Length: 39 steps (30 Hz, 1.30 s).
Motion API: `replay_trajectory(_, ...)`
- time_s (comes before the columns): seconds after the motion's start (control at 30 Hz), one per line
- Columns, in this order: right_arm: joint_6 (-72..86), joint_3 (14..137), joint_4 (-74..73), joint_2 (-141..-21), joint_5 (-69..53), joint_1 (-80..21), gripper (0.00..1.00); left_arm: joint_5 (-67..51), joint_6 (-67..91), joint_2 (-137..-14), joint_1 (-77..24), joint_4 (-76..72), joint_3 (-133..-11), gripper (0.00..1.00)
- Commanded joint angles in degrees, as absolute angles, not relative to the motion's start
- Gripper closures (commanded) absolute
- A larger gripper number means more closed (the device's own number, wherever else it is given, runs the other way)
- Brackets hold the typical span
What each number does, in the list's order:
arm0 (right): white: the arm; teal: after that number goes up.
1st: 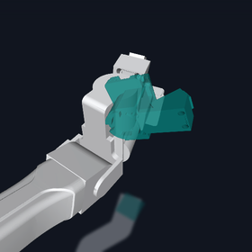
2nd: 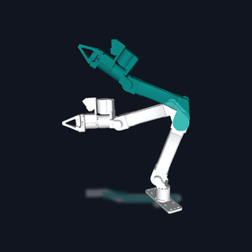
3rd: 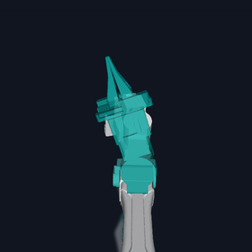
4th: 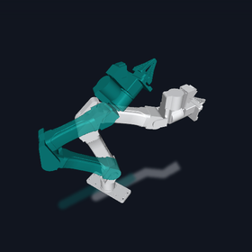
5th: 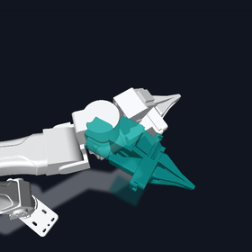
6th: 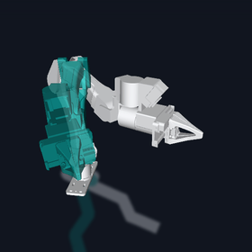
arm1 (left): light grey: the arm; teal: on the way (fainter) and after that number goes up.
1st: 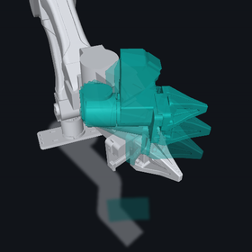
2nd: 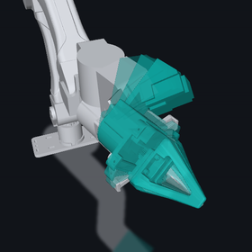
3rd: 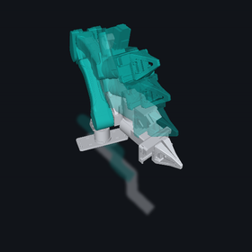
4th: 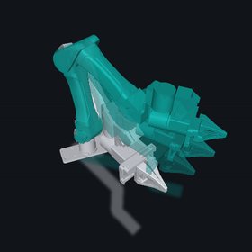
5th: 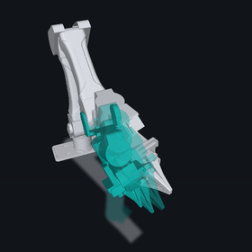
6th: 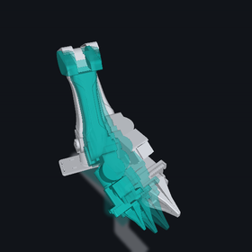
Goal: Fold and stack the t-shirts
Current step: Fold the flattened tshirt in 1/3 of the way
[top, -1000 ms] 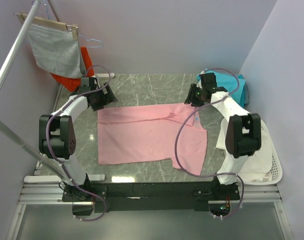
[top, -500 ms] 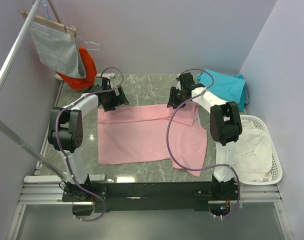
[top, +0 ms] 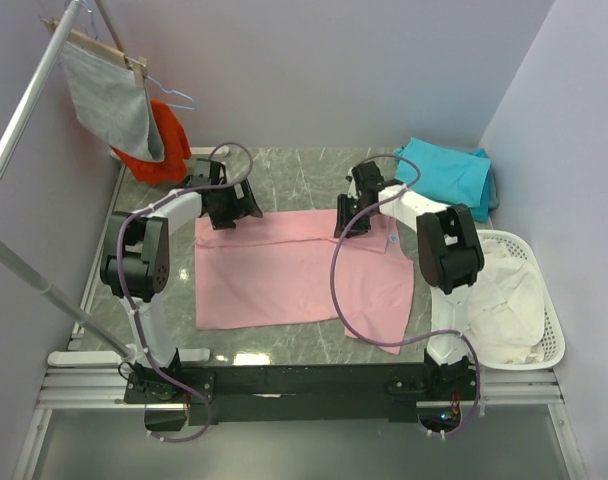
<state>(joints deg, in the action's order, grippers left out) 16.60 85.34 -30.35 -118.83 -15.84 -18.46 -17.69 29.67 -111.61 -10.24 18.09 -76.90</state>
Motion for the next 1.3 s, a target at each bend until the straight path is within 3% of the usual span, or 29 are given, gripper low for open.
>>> replay_trajectory(0.0, 14.68, 79.55, -31.82, -112.95, -15.12, -20.12, 0.56, -19.16, 29.18, -111.45, -10.81, 17.23, -76.38, 0.00)
replay_trajectory(0.43, 18.54, 62.85, -29.63, -95.72, -12.31, -25.22, 0.57, -19.34, 29.09, -111.71, -10.90, 16.88, -76.12, 0.01)
replay_trajectory(0.57, 18.11, 69.31, -29.62, -98.25, -5.81, -24.87, 0.56, -19.69, 29.18, -111.01, -10.90, 16.61, -75.85, 0.01)
replay_trajectory(0.93, 16.43, 92.88, -34.80, -117.23, -2.72, -22.94, 0.57, -19.16, 29.00, -109.69, -10.90, 17.05, -75.15, 0.01)
replay_trajectory(1.27, 16.79, 89.65, -33.75, -117.77, -3.25, -22.59, 0.58, -19.16, 29.00, -110.21, -10.90, 17.05, -75.23, 0.01)
